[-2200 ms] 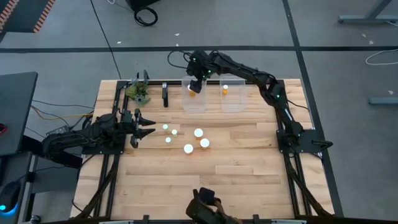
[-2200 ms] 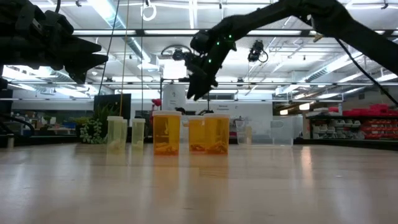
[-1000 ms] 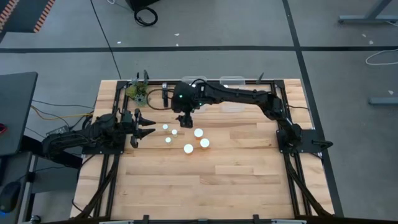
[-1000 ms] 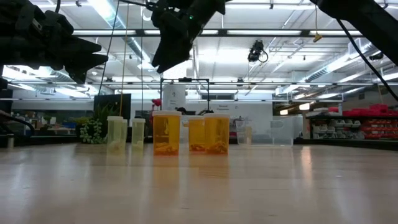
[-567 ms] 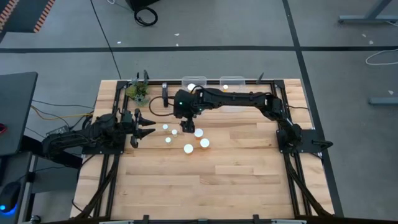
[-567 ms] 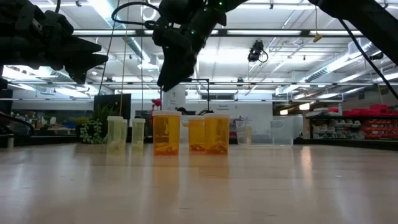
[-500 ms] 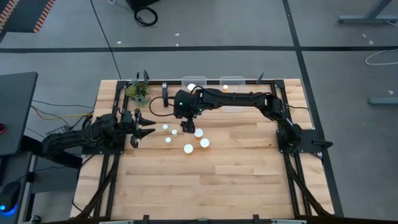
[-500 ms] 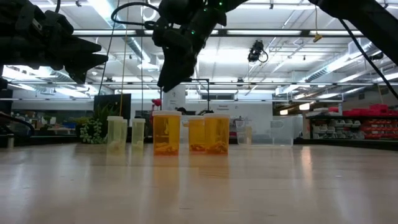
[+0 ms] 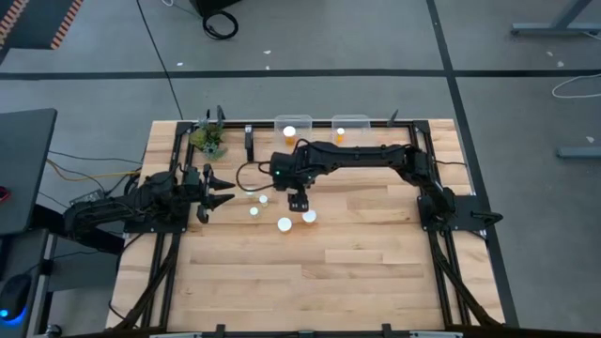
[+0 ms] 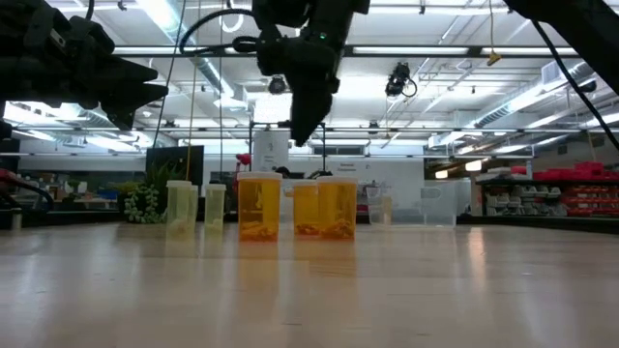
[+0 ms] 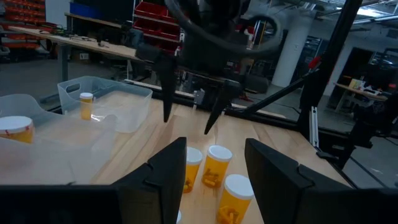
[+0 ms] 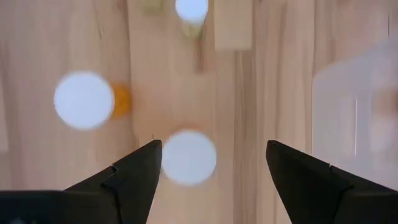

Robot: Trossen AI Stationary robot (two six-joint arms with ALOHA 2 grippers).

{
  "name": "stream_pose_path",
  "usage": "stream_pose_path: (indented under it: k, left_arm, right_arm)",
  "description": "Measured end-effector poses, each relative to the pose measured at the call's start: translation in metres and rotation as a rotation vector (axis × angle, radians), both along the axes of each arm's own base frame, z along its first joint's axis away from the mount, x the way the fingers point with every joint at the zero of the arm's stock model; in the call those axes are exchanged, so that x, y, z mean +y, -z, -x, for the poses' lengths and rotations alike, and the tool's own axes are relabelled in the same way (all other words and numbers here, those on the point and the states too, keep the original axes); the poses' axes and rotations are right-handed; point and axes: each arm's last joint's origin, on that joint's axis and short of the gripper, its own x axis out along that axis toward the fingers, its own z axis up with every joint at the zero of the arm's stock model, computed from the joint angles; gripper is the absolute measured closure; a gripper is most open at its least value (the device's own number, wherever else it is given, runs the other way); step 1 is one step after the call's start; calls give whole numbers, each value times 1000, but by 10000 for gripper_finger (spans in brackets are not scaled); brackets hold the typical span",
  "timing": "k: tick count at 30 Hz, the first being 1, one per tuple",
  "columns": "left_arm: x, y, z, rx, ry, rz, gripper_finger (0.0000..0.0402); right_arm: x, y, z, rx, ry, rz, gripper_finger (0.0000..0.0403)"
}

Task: Pick and place medicine bottles into bin by pill shape (circle, oval)
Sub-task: Put the large orange pill bottle into the left transparent bin

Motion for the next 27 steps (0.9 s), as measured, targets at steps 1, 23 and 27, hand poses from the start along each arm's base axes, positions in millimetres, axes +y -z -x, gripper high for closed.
stream_pose_path:
  k: [1, 23, 27]
  left_arm:
    - [0, 0, 0, 0, 0, 0, 230]
    - [0, 0, 0, 0, 0, 0, 230]
    - [0, 0, 0, 1, -1, 0, 230]
  right_arm:
    - [2, 1, 2, 23, 7, 13, 106]
    - [23, -10, 75, -98, 196, 75, 106]
    - [32, -1, 102, -154, 250, 45, 106]
